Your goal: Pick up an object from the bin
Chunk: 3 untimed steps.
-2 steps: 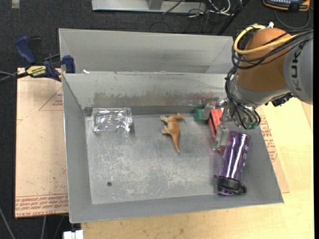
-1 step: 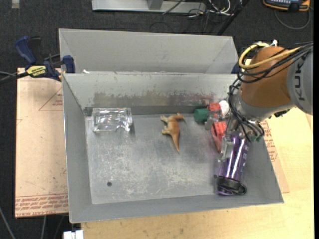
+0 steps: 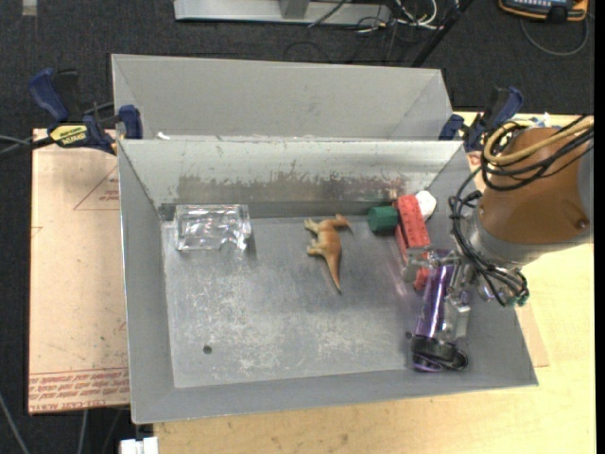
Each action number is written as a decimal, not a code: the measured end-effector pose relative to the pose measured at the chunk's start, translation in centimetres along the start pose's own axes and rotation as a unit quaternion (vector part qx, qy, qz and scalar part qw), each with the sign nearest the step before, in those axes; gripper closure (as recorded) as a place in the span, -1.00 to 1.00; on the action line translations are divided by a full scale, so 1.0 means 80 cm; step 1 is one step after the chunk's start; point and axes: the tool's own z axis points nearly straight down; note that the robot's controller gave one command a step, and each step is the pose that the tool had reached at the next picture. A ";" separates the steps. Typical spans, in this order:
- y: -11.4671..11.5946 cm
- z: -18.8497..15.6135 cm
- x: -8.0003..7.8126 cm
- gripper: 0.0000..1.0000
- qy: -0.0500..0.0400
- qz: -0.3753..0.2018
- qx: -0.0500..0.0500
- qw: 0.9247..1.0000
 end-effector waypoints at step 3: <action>-0.011 0.049 -0.030 1.00 -0.002 -0.106 0.001 0.994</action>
Offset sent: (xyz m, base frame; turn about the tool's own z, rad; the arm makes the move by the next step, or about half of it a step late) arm -0.0093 -0.0273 -0.0707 -0.2499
